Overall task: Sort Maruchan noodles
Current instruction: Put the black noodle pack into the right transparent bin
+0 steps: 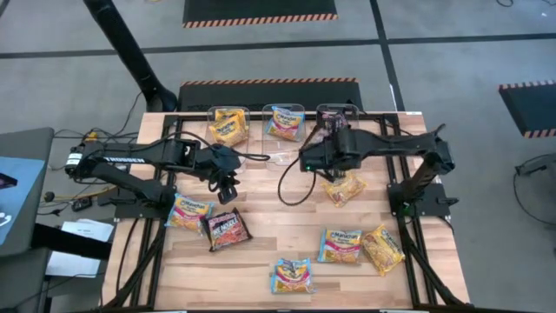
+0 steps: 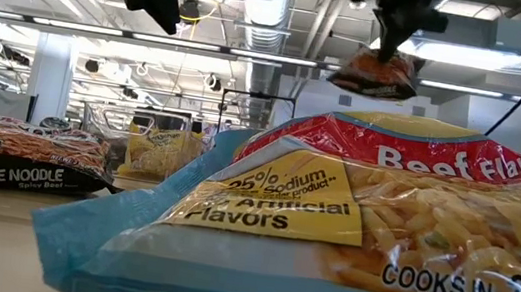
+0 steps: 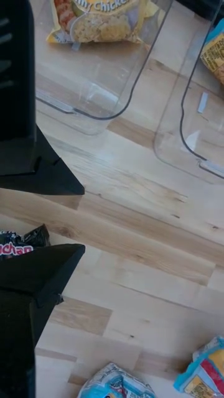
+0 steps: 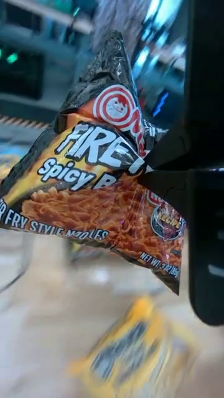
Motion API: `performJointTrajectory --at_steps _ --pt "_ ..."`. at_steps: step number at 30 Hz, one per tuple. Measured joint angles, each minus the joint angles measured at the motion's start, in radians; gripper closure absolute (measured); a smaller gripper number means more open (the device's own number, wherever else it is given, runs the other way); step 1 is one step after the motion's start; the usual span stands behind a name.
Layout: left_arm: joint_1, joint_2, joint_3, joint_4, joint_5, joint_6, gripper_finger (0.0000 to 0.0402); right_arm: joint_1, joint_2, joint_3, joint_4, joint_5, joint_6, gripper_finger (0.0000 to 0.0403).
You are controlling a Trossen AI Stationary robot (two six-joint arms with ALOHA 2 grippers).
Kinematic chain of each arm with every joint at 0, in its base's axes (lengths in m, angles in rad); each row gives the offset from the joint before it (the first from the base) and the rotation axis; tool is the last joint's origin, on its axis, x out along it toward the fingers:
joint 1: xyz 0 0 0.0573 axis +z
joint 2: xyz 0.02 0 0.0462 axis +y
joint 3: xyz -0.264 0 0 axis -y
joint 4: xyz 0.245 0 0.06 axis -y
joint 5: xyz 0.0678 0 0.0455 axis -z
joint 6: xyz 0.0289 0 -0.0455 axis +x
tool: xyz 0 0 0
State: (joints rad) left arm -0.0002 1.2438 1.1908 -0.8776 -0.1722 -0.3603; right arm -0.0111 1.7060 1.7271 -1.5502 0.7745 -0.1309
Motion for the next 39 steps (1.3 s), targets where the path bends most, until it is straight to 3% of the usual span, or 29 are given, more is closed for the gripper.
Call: performJointTrajectory --at_steps 11,19,27,39 --pt "0.000 0.000 0.000 -0.006 0.000 0.000 0.0278 -0.139 0.006 -0.270 0.005 0.194 -0.046 0.0399" --pt "0.000 0.000 0.000 -0.006 0.000 0.000 0.0278 -0.218 0.006 -0.430 0.183 0.193 -0.209 0.0399" --pt "0.000 0.000 0.000 -0.006 0.000 0.000 0.0278 -0.247 0.006 -0.470 0.413 0.102 -0.366 0.0398" --pt "0.000 0.000 0.000 -0.006 0.000 0.000 0.0278 -0.256 0.010 -0.471 0.415 -0.137 -0.375 0.0396"
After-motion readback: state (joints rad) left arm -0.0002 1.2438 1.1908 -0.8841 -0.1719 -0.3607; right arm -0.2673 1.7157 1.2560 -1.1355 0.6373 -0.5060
